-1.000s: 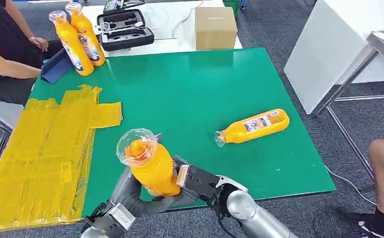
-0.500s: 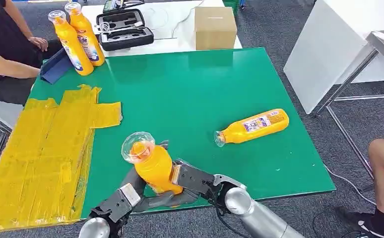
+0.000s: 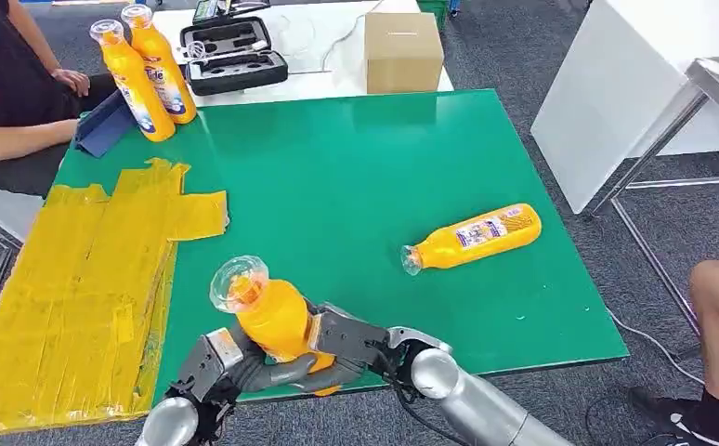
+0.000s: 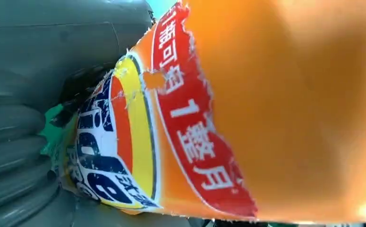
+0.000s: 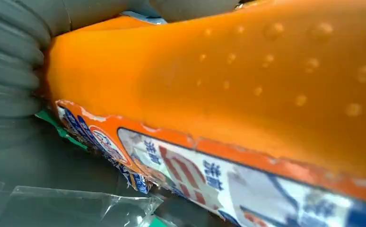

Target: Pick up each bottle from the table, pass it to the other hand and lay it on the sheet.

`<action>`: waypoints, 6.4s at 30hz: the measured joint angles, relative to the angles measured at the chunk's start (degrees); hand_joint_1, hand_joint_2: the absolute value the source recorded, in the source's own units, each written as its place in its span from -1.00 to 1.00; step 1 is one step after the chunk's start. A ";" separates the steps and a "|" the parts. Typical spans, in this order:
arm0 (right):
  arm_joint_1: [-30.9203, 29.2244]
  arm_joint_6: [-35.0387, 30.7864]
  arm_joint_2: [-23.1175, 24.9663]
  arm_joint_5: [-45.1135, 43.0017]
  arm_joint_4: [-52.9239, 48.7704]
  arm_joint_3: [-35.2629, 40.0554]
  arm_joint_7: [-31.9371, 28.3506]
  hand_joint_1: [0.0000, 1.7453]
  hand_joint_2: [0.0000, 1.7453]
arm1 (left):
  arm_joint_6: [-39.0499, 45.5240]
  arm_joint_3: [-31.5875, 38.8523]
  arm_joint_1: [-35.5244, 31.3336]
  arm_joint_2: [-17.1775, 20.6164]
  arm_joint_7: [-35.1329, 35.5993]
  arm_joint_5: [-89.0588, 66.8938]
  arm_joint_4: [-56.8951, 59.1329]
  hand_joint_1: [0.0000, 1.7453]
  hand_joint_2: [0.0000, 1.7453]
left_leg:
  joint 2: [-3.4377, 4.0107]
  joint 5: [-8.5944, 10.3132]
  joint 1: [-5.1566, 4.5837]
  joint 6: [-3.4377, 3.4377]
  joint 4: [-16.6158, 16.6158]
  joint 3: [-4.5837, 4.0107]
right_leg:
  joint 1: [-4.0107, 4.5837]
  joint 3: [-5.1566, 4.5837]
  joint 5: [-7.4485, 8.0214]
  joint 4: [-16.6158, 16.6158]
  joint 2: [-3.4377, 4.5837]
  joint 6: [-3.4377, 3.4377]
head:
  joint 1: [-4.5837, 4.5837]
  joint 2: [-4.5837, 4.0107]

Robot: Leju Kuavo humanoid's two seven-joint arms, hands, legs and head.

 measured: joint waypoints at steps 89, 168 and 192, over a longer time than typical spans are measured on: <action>5.36 -6.25 -18.32 29.60 -17.76 -34.80 6.71 -1.00 1.00 | 22.42 16.09 -24.91 12.48 14.80 -73.39 37.16 -1.00 -1.00 | -0.03 0.16 -0.03 0.05 0.02 -0.06 | -0.01 0.02 0.17 0.02 0.00 -0.04 | 0.00 0.00; -27.37 -1.09 -13.81 51.74 41.58 -13.48 -1.97 -1.00 1.00 | 20.06 21.27 -14.81 5.05 4.76 -20.50 -5.27 -1.00 -1.00 | -0.17 0.25 -0.07 0.12 0.03 -0.13 | -0.03 0.00 0.19 0.04 -0.09 -0.01 | 0.00 0.00; -32.21 5.44 -12.79 62.40 53.75 -4.22 -2.06 -1.00 1.00 | 20.06 21.88 -17.55 5.73 4.24 -18.80 0.88 -1.00 -1.00 | -0.18 0.27 -0.10 0.14 0.05 -0.06 | -0.05 0.05 0.23 0.02 -0.10 0.04 | 0.00 0.00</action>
